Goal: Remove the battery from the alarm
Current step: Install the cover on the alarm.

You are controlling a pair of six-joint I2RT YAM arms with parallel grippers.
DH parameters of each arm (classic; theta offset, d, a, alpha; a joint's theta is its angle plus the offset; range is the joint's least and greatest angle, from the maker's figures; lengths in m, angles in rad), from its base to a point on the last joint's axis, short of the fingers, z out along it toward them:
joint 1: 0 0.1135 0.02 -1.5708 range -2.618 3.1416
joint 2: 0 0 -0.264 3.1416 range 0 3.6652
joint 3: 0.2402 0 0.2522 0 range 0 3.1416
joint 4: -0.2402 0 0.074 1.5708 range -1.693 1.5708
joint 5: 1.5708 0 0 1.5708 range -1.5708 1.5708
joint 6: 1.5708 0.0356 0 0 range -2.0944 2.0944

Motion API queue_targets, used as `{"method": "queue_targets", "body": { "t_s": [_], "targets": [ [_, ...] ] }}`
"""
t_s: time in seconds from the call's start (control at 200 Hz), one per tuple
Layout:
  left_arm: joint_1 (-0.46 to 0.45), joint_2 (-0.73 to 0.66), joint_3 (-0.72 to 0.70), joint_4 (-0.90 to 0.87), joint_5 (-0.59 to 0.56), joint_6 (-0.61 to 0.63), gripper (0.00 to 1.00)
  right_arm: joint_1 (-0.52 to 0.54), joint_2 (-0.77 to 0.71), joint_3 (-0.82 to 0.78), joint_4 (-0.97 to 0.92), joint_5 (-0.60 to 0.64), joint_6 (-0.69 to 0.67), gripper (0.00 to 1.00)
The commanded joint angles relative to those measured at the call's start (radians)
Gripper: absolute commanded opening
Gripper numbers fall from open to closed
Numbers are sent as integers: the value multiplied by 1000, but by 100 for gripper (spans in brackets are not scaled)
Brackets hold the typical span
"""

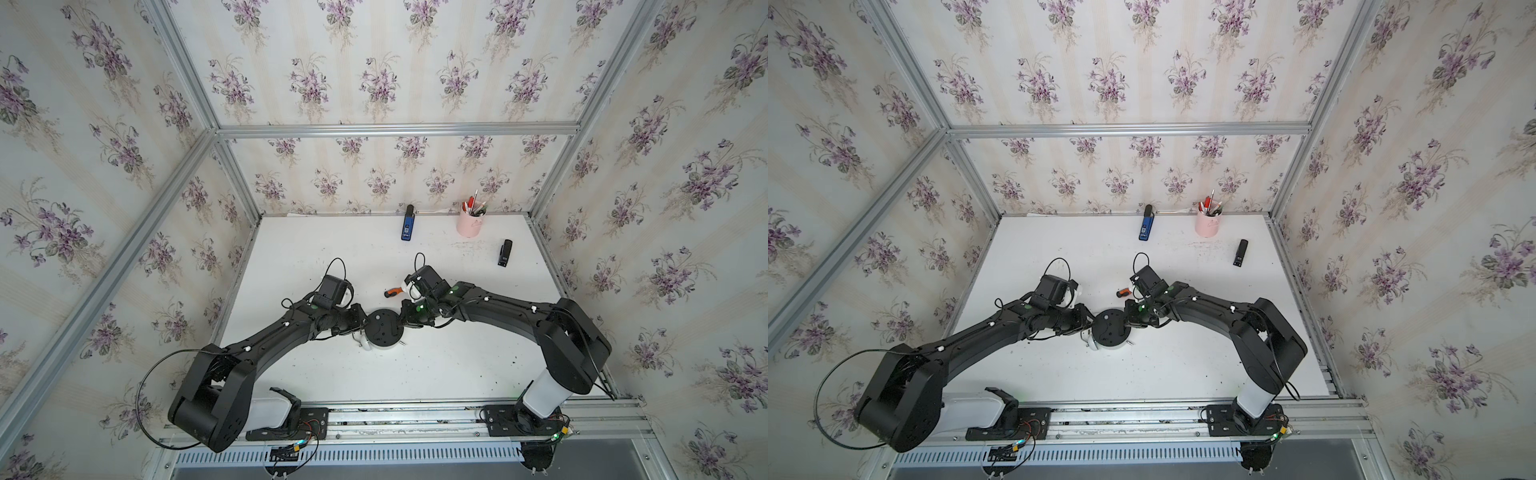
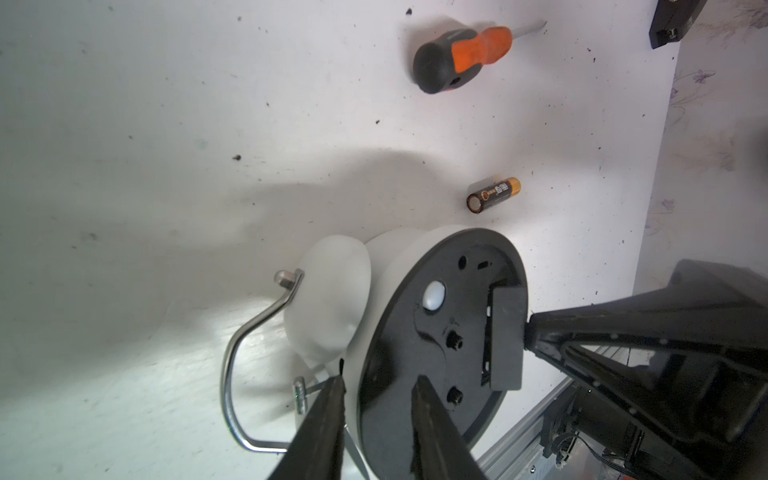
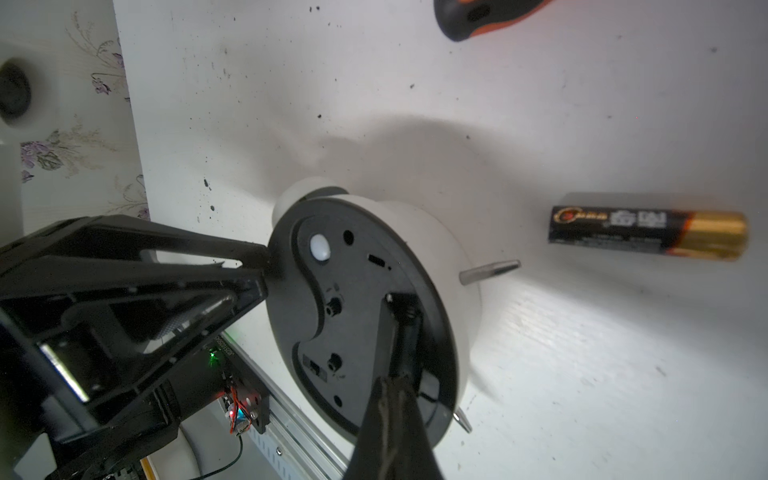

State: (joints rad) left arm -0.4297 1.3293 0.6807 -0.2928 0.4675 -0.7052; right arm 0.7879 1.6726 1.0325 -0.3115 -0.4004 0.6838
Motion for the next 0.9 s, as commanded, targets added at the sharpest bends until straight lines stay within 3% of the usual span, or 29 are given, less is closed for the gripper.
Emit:
{"method": "queue_targets", "body": {
  "t_s": [0.0, 0.719, 0.829, 0.894],
  "targets": [
    [0, 1, 3, 12, 2, 15, 32, -1, 9, 2, 20, 8, 1, 0],
    [0, 6, -1, 17, 3, 21, 31, -3, 15, -35, 55, 18, 3, 0],
    [1, 7, 0, 15, 4, 22, 31, -4, 16, -33, 51, 20, 1, 18],
    [1, 5, 0, 14, 4, 22, 30, -4, 11, -31, 46, 29, 5, 22]
  ]
}}
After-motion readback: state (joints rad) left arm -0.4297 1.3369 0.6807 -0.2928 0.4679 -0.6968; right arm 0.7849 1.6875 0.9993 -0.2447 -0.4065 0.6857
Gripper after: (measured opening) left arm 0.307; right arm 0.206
